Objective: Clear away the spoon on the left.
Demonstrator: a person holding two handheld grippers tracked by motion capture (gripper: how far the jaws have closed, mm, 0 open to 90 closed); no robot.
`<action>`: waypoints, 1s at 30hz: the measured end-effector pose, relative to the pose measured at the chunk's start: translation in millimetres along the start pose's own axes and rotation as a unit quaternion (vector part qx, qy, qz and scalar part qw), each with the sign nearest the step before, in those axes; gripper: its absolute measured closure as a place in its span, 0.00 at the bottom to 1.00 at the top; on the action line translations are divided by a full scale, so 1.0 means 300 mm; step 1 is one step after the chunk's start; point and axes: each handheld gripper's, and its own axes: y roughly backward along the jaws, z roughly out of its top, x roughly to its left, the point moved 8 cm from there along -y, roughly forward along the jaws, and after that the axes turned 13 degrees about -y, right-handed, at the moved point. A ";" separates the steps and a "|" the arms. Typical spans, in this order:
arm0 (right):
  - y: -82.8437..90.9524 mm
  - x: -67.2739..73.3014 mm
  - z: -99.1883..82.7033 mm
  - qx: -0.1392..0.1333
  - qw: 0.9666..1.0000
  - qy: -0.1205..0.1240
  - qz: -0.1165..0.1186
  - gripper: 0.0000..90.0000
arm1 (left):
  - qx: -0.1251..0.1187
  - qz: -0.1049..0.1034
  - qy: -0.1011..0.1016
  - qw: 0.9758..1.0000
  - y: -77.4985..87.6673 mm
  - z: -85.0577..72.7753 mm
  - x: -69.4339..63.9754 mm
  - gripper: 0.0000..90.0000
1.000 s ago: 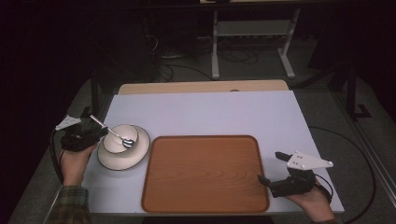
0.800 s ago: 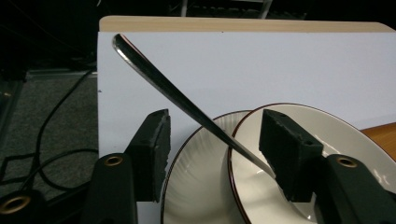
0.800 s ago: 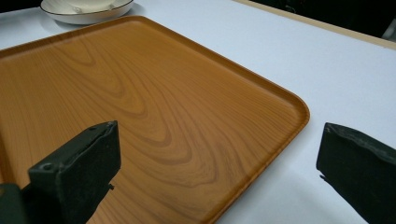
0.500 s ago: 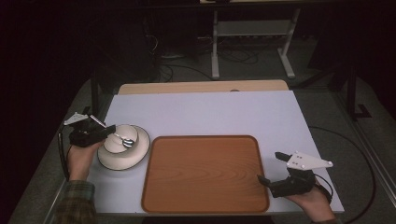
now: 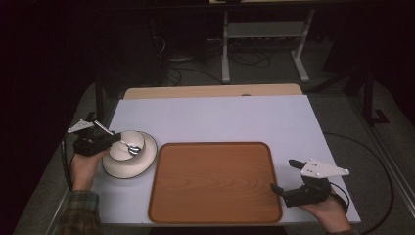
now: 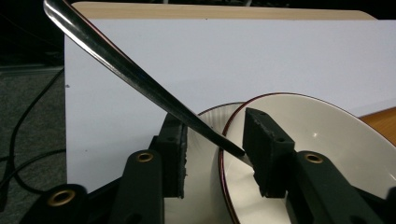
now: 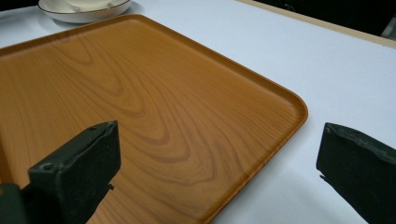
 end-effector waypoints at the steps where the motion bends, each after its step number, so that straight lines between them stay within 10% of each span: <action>1: 0.000 0.000 0.000 -0.001 1.000 -0.001 0.000 0.00 | -0.001 0.000 0.000 1.000 0.002 0.001 0.000 0.70; 30: 0.005 0.000 0.001 -0.002 1.000 0.000 0.001 0.00 | -0.037 -0.007 -0.020 0.999 0.068 0.071 -0.028 0.90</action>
